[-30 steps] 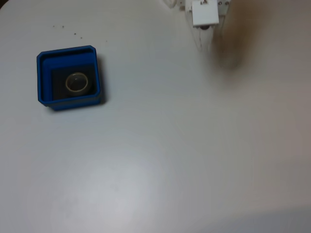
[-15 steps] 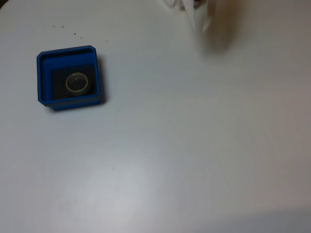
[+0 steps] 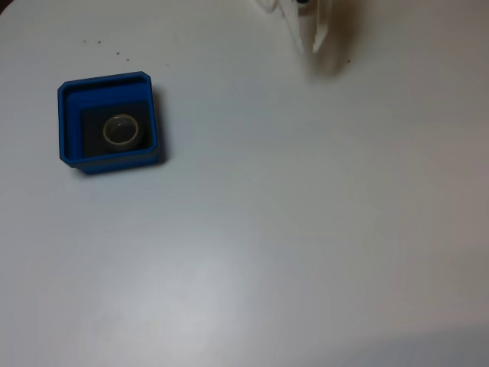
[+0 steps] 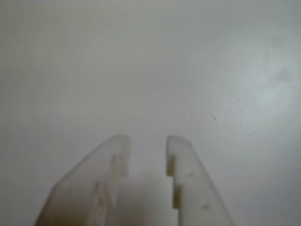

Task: Pick the black tape roll and drop it in the blue box

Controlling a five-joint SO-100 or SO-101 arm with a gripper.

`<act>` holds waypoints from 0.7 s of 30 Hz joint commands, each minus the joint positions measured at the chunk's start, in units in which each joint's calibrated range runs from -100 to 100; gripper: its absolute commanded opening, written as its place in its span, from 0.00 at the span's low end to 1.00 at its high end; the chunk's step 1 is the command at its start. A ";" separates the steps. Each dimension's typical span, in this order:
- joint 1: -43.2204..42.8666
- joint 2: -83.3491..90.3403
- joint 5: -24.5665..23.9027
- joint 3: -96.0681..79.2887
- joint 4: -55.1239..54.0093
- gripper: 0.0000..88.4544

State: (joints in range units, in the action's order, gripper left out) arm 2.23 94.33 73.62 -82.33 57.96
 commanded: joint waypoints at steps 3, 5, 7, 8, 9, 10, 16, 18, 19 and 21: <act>0.26 4.50 0.45 -5.27 -0.54 0.02; 0.17 4.50 0.71 -6.44 -0.62 0.02; -0.03 4.50 2.90 -7.25 -0.70 0.02; -0.03 4.50 4.65 -7.61 -0.79 0.02; -0.03 4.59 6.58 -7.87 -0.79 0.02; -0.03 4.59 8.68 -8.23 -0.79 0.02; -0.03 4.84 16.74 -9.94 -1.69 0.02; -0.03 4.84 17.27 -9.94 -4.42 0.02; -0.03 4.84 17.35 -9.94 -6.48 0.02; -0.03 4.75 17.35 -10.03 -10.85 0.02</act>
State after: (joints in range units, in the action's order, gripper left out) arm 2.23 95.43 90.40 -92.11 52.46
